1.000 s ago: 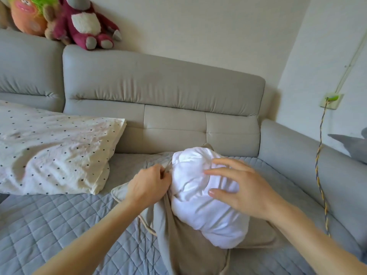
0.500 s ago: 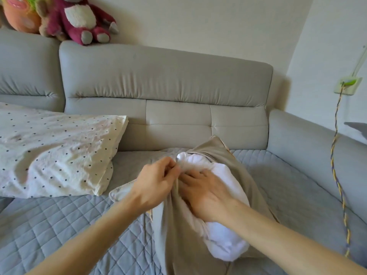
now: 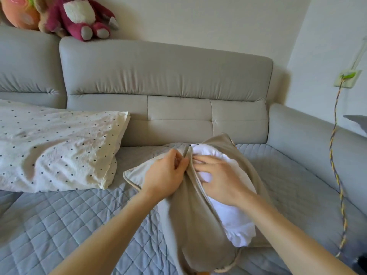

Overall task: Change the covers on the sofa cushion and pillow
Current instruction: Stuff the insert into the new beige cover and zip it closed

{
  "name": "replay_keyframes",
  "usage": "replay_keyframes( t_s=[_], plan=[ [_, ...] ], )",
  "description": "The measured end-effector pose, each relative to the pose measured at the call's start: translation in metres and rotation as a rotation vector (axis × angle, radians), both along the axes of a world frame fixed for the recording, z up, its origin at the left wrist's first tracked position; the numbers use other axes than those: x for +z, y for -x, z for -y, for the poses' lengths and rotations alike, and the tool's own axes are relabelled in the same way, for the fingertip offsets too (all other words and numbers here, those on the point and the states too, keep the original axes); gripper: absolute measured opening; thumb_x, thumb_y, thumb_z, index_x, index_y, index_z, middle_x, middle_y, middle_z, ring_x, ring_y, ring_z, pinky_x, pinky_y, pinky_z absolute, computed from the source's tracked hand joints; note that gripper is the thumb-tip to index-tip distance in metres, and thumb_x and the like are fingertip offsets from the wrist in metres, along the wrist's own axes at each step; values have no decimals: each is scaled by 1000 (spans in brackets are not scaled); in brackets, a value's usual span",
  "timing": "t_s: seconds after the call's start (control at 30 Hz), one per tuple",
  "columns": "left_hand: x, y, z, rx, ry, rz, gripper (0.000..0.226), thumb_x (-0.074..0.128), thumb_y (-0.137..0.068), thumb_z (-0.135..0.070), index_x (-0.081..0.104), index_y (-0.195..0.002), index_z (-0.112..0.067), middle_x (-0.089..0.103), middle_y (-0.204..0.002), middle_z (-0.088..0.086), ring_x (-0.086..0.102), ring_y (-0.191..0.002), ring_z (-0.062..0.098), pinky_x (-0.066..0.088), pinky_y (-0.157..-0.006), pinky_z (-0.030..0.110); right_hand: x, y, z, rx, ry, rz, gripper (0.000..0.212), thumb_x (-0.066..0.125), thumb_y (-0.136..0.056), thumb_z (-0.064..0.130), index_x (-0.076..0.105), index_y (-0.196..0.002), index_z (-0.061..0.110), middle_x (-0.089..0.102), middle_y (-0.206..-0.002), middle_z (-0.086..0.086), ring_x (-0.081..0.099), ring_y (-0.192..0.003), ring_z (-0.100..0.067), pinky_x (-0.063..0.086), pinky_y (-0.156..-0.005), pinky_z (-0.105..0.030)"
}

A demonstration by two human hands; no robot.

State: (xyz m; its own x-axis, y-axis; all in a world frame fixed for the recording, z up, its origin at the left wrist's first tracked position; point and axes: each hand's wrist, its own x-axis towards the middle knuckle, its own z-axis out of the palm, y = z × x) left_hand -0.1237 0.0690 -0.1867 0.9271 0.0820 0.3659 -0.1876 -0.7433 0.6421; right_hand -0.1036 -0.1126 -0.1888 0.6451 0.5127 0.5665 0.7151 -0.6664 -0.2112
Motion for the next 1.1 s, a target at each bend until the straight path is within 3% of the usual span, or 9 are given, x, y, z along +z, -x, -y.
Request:
replay_keyframes(
  t_s=[0.13, 0.27, 0.4, 0.47, 0.57, 0.73, 0.9, 1.0, 1.1],
  plan=[
    [20, -18, 13, 60, -26, 36, 28, 43, -100, -46, 50, -90, -20, 64, -83, 0, 58, -80, 28, 47, -69, 38, -2, 28, 48, -152, -250, 39, 43, 69, -79, 49, 68, -120, 35, 51, -139, 14, 40, -135, -7, 36, -110, -29],
    [42, -45, 8, -57, 34, -87, 27, 45, -100, -39, 58, -119, -24, 63, -93, -9, 61, -103, 26, 45, -82, 30, -31, 53, 82, -234, -276, -308, 88, 58, -74, 78, 20, -149, 54, 14, -159, 23, 12, -146, 5, 24, -116, -32],
    [23, -22, 6, -145, 56, -96, 72, 51, -87, -64, 38, -147, -27, 59, -128, -8, 50, -127, 19, 40, -106, 36, -42, 41, 87, -347, -250, -304, 88, 46, -74, 87, 7, -148, 59, 22, -156, 29, 27, -143, -2, 32, -113, -32],
    [-14, 13, 7, -76, 54, -64, 90, 40, -74, -84, 26, -150, -38, 34, -154, -8, 31, -142, 20, 31, -115, 45, -42, 37, 76, -462, -171, -199, 80, 42, -79, 84, 14, -148, 56, 39, -149, 26, 43, -135, -12, 40, -105, -36],
    [-52, 57, 14, 95, 85, -106, 98, 40, -71, -89, 14, -152, -41, 7, -162, -7, 10, -149, 22, 24, -117, 49, -48, 35, 48, -520, -74, -33, 76, 42, -77, 83, 28, -143, 50, 60, -126, 14, 57, -112, -21, 44, -88, -39],
    [-38, 51, 7, 421, -110, 4, 68, 50, -77, -79, 46, -114, -22, 43, -124, 3, 43, -119, 29, 41, -93, 47, -55, 46, 16, -363, -182, -13, 85, 58, -67, 80, 43, -135, 31, 61, -121, 11, 58, -105, -18, 47, -85, -39],
    [-34, 54, 2, 230, -265, -408, 63, 36, -83, -80, 52, -88, -19, 64, -92, 1, 63, -86, 24, 52, -74, 38, -48, 55, 49, -91, -195, -151, 62, 59, -80, 69, 44, -129, 34, 50, -129, 18, 52, -115, -6, 46, -93, -26],
    [-36, 60, -6, 93, -216, -428, 45, 49, -88, -67, 48, -79, -22, 61, -78, -3, 59, -71, 17, 43, -61, 32, -46, 63, 62, -31, -211, -126, 43, 57, -88, 54, 55, -128, 38, 40, -138, 19, 49, -119, -2, 48, -91, -23],
    [-37, 61, -18, 10, 23, -326, 40, 63, -89, -49, 58, -72, -14, 59, -62, -4, 55, -60, 11, 41, -57, 29, -41, 61, 58, -63, 18, 21, 53, 62, -86, 57, 55, -135, 39, 37, -147, 16, 42, -128, -11, 43, -100, -29]
  ],
)
